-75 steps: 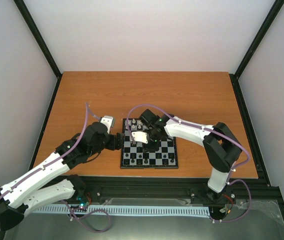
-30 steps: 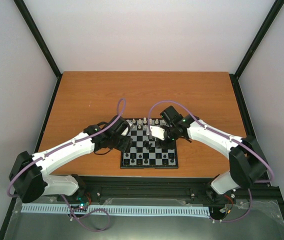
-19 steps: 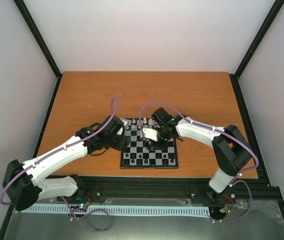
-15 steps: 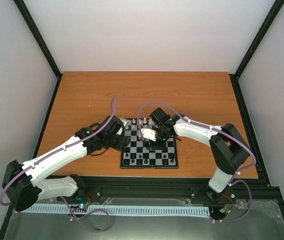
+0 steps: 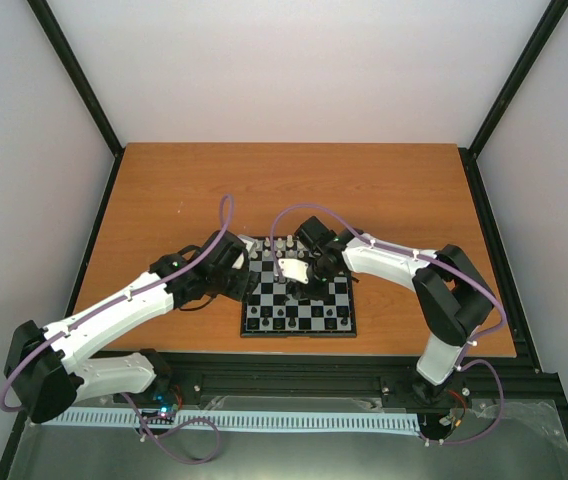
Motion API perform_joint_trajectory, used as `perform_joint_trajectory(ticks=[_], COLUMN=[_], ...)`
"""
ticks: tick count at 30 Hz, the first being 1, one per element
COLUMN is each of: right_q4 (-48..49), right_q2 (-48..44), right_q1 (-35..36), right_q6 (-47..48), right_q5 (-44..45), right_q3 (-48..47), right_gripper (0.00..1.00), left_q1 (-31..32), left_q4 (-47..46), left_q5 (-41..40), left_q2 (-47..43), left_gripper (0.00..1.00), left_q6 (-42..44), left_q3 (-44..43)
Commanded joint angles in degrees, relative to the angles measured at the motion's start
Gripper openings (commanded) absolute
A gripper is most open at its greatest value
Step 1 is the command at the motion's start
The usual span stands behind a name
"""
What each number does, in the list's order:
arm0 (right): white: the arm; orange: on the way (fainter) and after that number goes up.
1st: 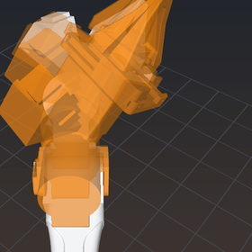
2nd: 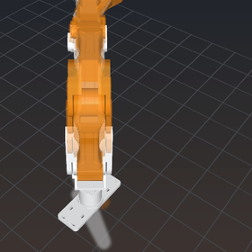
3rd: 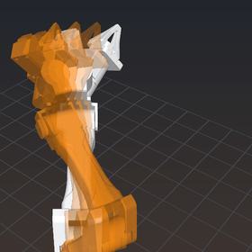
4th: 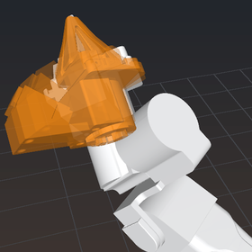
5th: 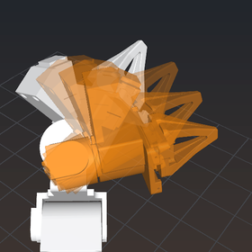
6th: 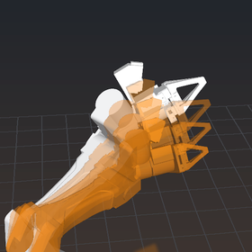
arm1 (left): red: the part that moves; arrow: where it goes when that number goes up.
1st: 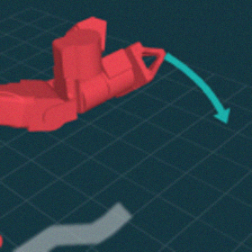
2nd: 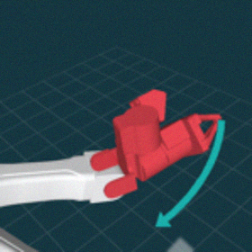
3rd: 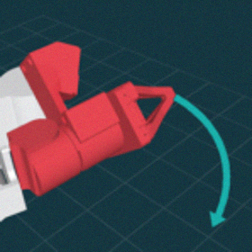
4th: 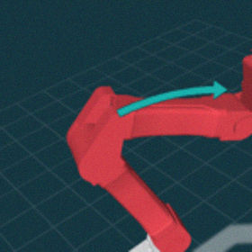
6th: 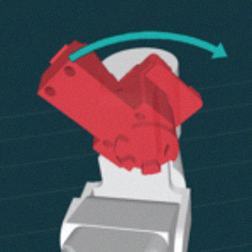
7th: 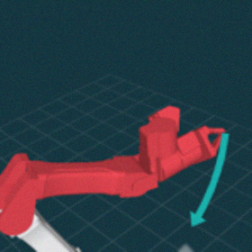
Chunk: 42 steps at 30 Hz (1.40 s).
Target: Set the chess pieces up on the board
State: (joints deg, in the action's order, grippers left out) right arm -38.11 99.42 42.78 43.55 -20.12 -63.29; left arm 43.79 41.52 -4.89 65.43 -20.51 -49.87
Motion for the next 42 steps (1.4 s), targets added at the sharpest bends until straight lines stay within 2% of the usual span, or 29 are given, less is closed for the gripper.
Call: perform_joint_trajectory(ticks=[1,9,16,24,26,28,32,42], right_q4=[-0.6,-1.1,-1.5,-1.9,-1.5,-0.7,-0.8,-1.9], right_q2=[-0.8,-3.3,-5.6,-5.6,-5.5,-5.5,-4.3,-3.5], right_q1=[0.3,0.4,0.4,0.4,0.4,0.4,0.4,1.0], right_q6=[0.0,0.1,0.6,0.9,0.6,0.0,-0.4,1.2], right_q5=[0.1,0.0,-1.4,-1.6,-1.5,-1.5,-1.8,-3.5], right_q3=[1.1,4.2,5.4,5.7,5.6,5.1,2.9,3.9], right_gripper=[0.23,0.22,0.16,0.16,0.17,0.24,0.25,0.14], left_q1=[-0.6,-0.6,-0.6,-0.6,-0.6,-0.7,-0.6,-0.6], left_q4=[-0.8,-0.8,-0.9,-0.9,-0.9,-1.0,-1.0,-1.0], left_q5=[-0.1,0.2,0.3,0.6,0.6,0.7,0.7,0.8], left_q2=[-0.7,-0.5,-0.7,-0.5,-0.5,-0.4,-0.4,-0.6], left_gripper=[0.71,0.71,0.71,0.71,0.71,0.71,0.71,0.71], left_q6=[0.6,0.7,0.8,0.9,0.9,0.9,0.9,1.0], left_q3=[-0.1,-0.2,-0.1,-0.1,-0.1,-0.1,-0.2,-0.1])
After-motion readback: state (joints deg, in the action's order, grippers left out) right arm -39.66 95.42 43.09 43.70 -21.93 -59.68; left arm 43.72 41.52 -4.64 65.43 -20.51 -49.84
